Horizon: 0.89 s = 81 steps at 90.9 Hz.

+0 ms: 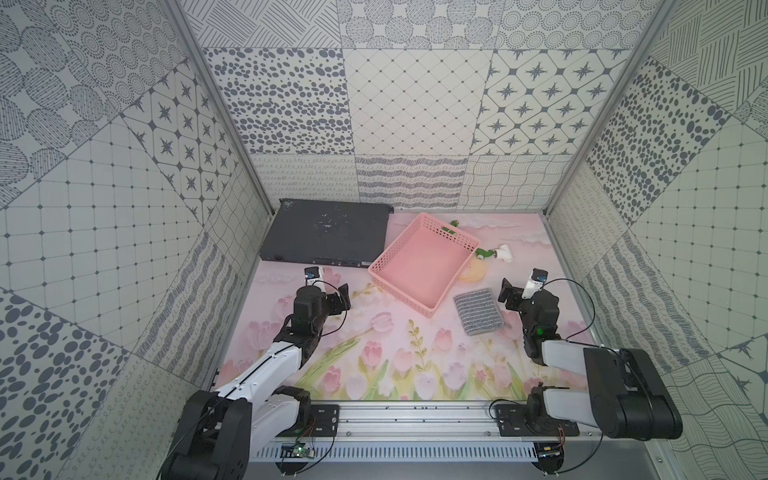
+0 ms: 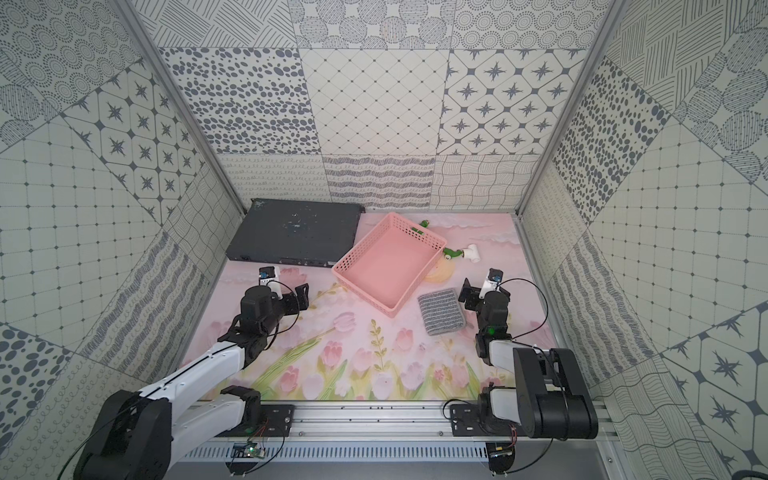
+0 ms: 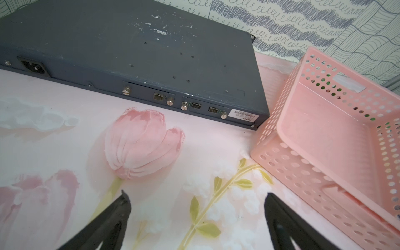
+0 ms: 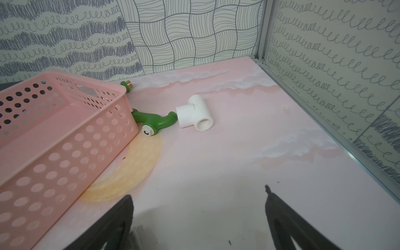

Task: Fold the square dishcloth
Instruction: Reset both arms

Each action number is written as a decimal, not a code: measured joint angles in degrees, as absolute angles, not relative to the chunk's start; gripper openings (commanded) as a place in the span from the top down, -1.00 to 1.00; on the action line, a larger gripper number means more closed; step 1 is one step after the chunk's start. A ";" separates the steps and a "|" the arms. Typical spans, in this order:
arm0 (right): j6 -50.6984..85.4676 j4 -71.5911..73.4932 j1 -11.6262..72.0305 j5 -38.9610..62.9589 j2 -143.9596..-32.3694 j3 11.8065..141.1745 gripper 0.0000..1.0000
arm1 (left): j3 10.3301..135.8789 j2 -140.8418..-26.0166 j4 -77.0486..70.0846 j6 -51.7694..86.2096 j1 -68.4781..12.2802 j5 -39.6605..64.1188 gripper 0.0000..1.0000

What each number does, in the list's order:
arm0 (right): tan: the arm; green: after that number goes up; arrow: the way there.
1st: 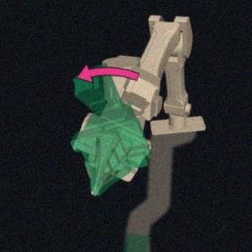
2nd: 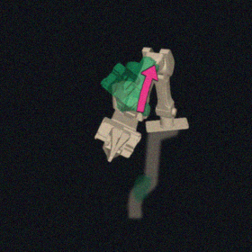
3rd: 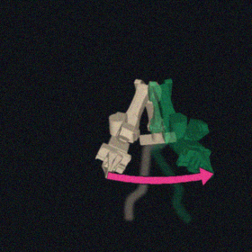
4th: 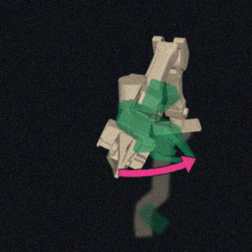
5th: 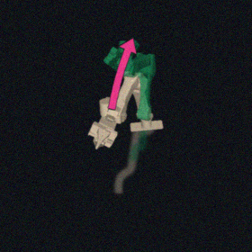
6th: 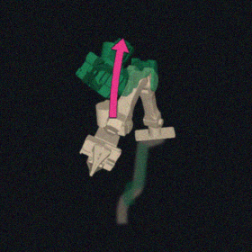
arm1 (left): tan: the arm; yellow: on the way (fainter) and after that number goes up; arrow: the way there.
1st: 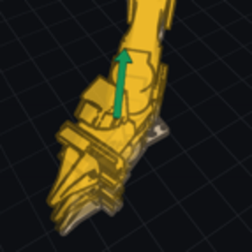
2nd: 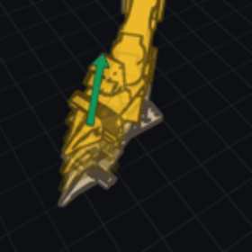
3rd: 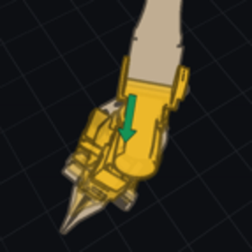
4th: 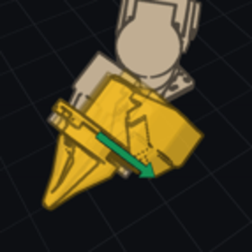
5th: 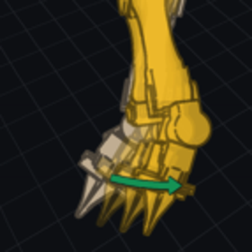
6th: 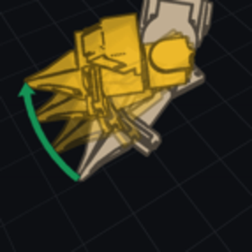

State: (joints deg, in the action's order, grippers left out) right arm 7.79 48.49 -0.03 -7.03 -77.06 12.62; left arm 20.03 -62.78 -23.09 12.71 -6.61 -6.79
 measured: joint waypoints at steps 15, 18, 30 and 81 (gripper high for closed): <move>7.14 56.73 -0.03 -5.93 -85.52 13.37 -0.94 | 18.74 -64.38 -26.79 11.42 -5.96 -5.23 -0.98; 7.05 58.26 -0.03 -5.78 -87.53 13.56 -0.94 | 18.52 -64.71 -27.53 11.05 -5.91 -4.95 -0.98; 7.01 58.72 -0.03 -5.34 -90.00 14.70 -0.94 | 17.52 -66.35 -30.79 9.96 -5.69 -4.10 -0.98; 7.01 59.40 -0.03 -5.32 -89.95 16.56 -0.94 | 14.81 -82.85 -50.19 1.48 -5.48 -2.55 -0.98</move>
State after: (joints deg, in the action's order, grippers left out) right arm 7.01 59.40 -0.03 -5.32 -89.95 16.56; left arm 14.81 -82.85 -50.19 1.48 -5.48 -2.55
